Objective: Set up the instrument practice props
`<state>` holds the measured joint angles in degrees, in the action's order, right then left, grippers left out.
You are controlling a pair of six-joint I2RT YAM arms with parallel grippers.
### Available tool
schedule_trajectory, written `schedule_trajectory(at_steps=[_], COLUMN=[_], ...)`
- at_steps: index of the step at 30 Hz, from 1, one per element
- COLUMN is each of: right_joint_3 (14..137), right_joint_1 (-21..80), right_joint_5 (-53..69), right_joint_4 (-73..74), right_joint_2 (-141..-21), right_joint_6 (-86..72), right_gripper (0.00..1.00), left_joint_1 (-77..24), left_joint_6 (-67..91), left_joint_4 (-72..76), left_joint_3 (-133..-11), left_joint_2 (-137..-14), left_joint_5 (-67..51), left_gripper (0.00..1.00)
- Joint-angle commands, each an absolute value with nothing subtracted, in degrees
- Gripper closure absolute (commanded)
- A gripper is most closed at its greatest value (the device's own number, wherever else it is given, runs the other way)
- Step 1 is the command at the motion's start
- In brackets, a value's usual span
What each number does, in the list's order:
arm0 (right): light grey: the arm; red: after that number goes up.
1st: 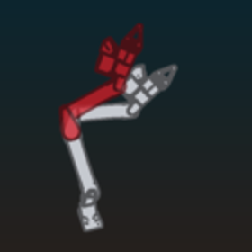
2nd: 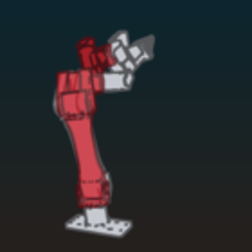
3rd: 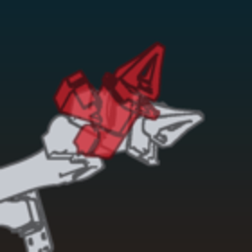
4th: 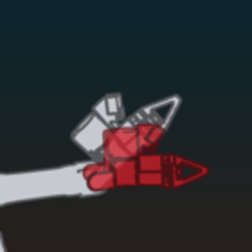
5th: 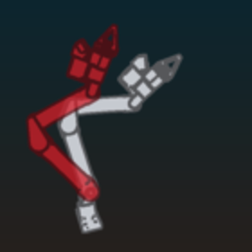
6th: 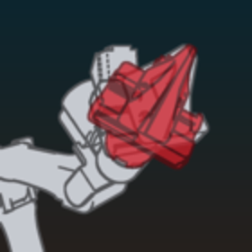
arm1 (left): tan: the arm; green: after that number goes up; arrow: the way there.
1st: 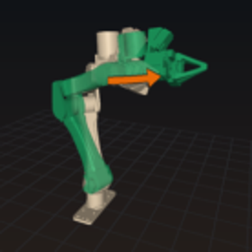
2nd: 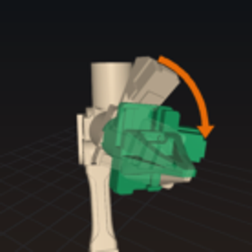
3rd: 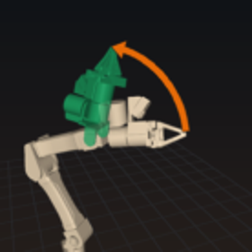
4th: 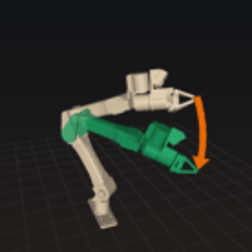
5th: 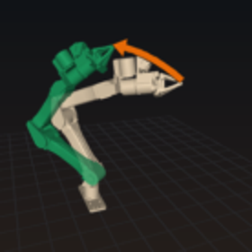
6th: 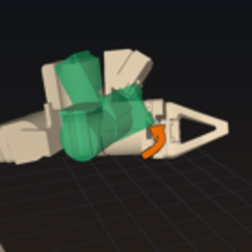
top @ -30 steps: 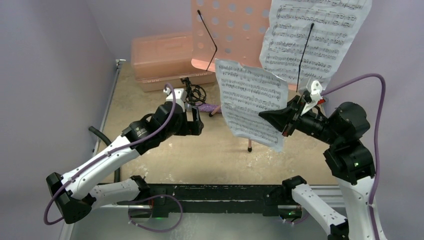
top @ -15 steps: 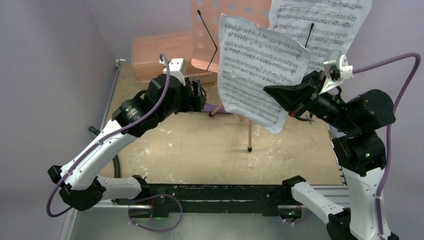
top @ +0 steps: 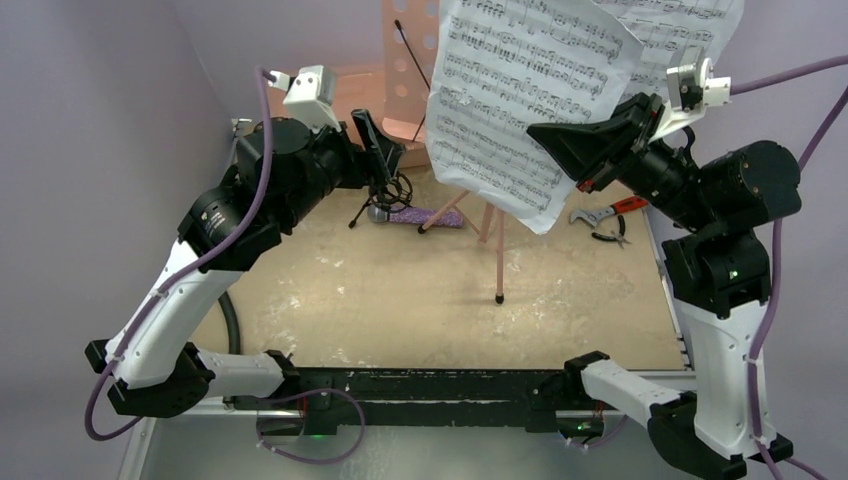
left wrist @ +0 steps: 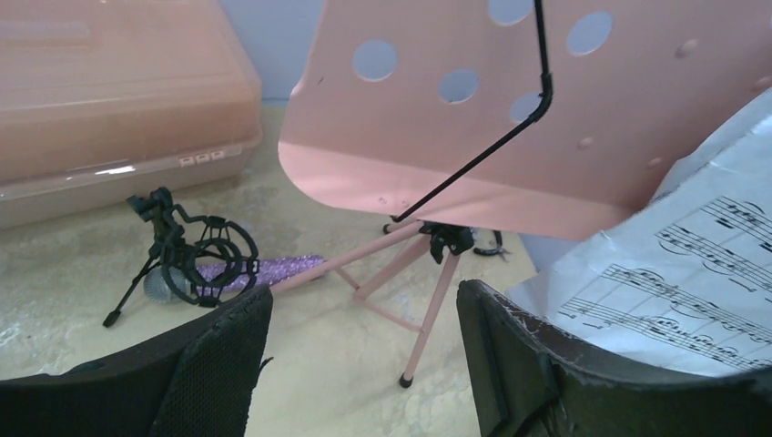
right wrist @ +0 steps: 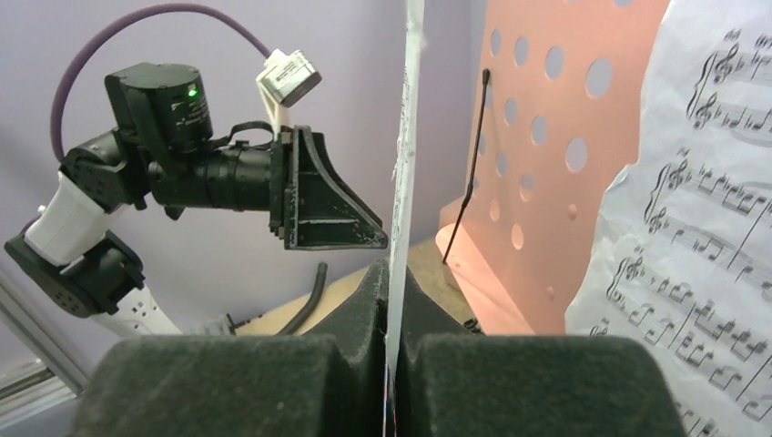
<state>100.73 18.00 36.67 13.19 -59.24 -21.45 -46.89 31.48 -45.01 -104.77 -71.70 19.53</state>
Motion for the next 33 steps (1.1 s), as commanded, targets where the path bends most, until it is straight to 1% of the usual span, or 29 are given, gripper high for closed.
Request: schedule_trajectory(at_steps=[1, 10, 15, 19, 24, 28, 33], right_joint_3=[106.1, 112.1, 112.5, 112.3, 111.7, 111.3, 111.6], right_joint_1=[18.1, 18.0, 18.0, 18.1, 18.1, 18.1, 18.1], right_joint_5=[33.2, 27.0, 23.8, 23.1, 23.3, 23.8, 24.9], right_joint_4=[12.8, 17.3, 16.7, 16.0, 16.5, 16.7, 17.0], right_joint_2=[-61.2, -63.8, -63.9, -64.1, -64.1, -63.9, -64.3], right_joint_6=[-21.2, -16.6, -16.4, -16.6, -16.5, -16.7, -16.7], right_gripper=[1.0, 1.0, 1.0, 1.0, 1.0, 1.0, 1.0], left_joint_1=[-46.5, -46.6, -46.5, -46.5, -46.5, -46.5, -46.5], left_joint_6=[34.8, 38.4, 39.1, 39.9, 40.2, 40.7, 41.6], left_joint_4=[-37.8, -28.9, -22.5, -19.0, -19.4, -18.7, -17.9], left_joint_3=[-107.2, -107.2, -106.0, -106.3, -109.3, -110.9, -110.7], left_joint_2=[-70.6, -71.8, -73.3, -75.3, -78.4, -80.2, -80.9], left_joint_5=[19.6, 18.2, 15.5, 14.0, 16.8, 16.3, 17.5], left_gripper=[0.3, 0.35, 0.44, 0.46, 0.48, 0.49, 0.55])
